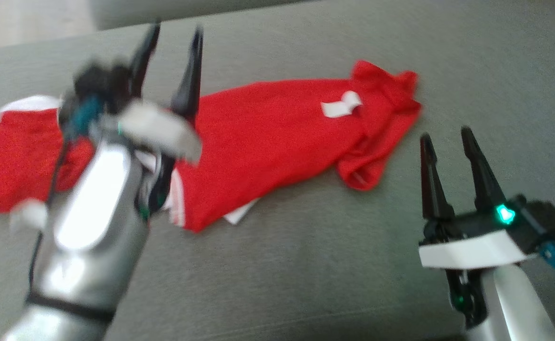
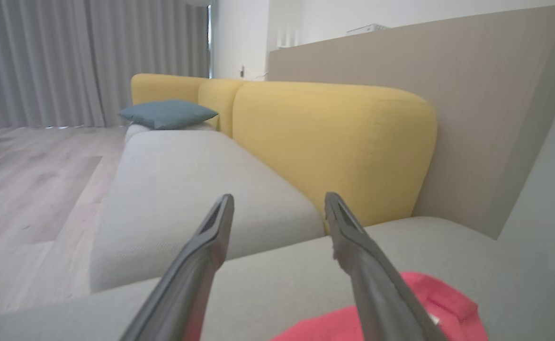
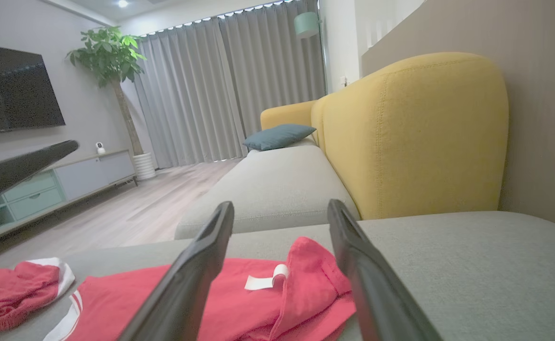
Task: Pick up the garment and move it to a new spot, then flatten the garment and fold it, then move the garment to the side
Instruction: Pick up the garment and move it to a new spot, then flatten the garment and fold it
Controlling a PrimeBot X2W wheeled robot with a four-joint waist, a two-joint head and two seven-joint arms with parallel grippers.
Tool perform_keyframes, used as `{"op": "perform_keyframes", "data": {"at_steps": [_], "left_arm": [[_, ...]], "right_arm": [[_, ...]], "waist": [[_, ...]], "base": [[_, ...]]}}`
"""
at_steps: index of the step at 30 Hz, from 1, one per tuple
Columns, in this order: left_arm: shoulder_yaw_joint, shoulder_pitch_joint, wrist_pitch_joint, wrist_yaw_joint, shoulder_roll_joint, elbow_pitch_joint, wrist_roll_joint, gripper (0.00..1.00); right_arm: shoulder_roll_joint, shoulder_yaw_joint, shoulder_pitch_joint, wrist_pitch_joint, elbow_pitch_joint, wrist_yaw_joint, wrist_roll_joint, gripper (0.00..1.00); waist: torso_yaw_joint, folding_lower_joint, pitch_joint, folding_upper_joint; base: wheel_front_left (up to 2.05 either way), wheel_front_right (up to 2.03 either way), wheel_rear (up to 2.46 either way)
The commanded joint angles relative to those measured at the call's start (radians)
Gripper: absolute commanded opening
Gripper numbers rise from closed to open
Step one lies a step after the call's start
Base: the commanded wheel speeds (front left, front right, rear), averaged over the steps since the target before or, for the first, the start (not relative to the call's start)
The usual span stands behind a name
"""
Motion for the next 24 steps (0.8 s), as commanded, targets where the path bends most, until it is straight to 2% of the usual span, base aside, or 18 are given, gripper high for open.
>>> {"op": "perform_keyframes", "data": {"at_steps": [1, 8, 13, 19, 24], "left_arm": [[0.048, 0.024, -0.005, 0.015, 0.036, -0.07, 0.01, 1.0], [0.08, 0.322, -0.005, 0.057, 0.015, -0.238, 0.07, 1.0], [0.114, 0.475, -0.005, 0.083, -0.027, -0.304, 0.123, 1.0], [0.162, 0.566, -0.005, 0.079, -0.07, -0.344, 0.167, 1.0], [0.202, 0.58, -0.005, 0.053, -0.098, -0.361, 0.194, 1.0]], "right_arm": [[-0.003, 0.009, 0.008, -0.009, -0.024, 0.004, -0.019, 1.0], [-0.003, -0.041, 0.063, -0.009, 0.002, 0.004, -0.06, 1.0], [-0.003, -0.067, 0.087, -0.009, 0.013, 0.004, -0.065, 1.0], [-0.003, -0.072, 0.096, -0.009, 0.023, 0.004, -0.065, 1.0], [-0.003, -0.064, 0.095, -0.009, 0.03, 0.004, -0.077, 1.0]], "waist": [[0.092, 0.0, -0.067, -0.0001], [0.182, 0.0, -0.128, -0.0001], [0.204, 0.0, -0.144, -0.0001], [0.206, 0.0, -0.149, -0.0001], [0.212, 0.0, -0.143, -0.0001]], "base": [[0.0, 0.0, 0.0], [0.0, 0.0, 0.0], [0.0, 0.0, 0.0], [0.0, 0.0, 0.0], [0.0, 0.0, 0.0]]}}
